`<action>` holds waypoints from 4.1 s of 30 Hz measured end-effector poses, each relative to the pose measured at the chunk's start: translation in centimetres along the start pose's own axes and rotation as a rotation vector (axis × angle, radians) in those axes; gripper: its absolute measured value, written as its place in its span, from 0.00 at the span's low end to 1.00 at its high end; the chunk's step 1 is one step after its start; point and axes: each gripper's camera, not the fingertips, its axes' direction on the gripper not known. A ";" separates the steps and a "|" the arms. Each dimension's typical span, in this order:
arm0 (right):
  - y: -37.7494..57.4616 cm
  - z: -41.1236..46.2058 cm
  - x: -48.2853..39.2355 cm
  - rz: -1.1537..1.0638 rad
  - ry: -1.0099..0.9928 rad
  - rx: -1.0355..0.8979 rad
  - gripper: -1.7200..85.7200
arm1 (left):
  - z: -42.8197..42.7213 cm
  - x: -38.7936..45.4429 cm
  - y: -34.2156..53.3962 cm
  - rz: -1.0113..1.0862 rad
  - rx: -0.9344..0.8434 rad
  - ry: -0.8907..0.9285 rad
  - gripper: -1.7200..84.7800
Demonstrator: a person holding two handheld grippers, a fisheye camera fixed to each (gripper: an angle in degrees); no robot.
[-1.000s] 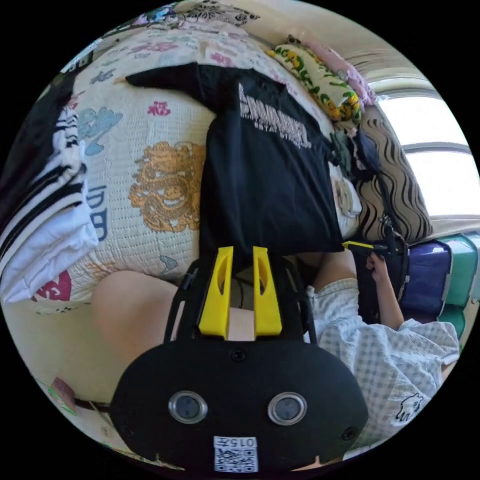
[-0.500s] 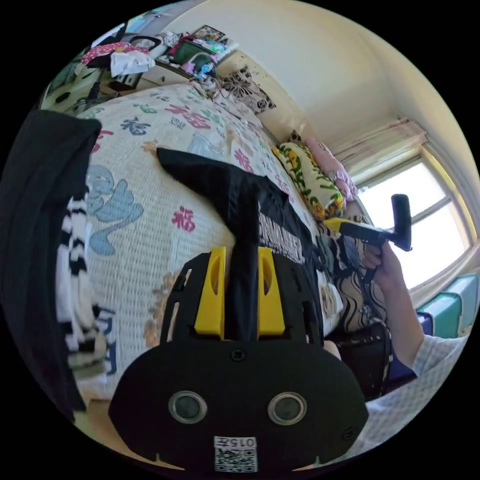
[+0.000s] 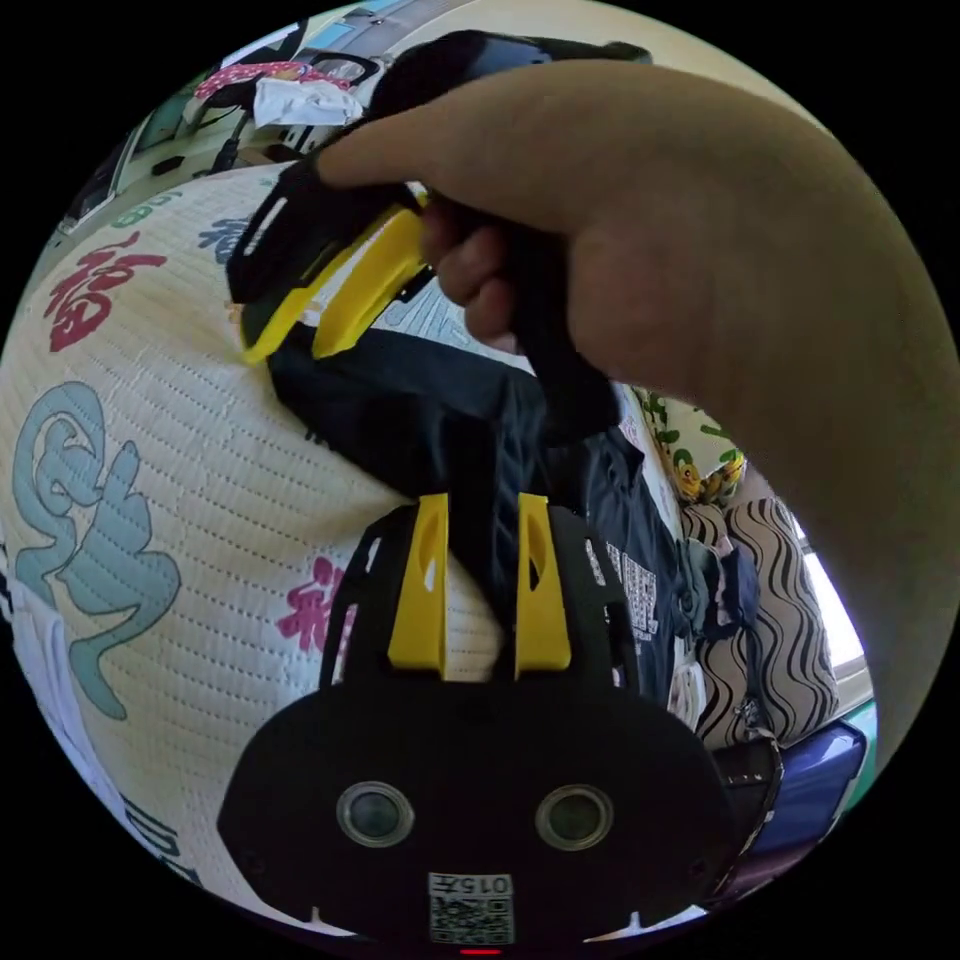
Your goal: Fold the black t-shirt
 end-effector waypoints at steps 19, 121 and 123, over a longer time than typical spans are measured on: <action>2.2 -8.8 2.8 0.041 0.158 0.366 0.09 | -6.0 -8.6 -3.1 -0.264 0.230 -0.002 0.02; 101.7 29.7 42.9 0.969 -0.086 1.067 0.08 | -3.5 112.6 -43.5 1.127 -0.524 0.049 0.09; 101.2 29.8 46.5 0.950 -0.151 0.993 0.09 | 5.3 117.3 -43.7 1.128 -0.590 0.039 0.10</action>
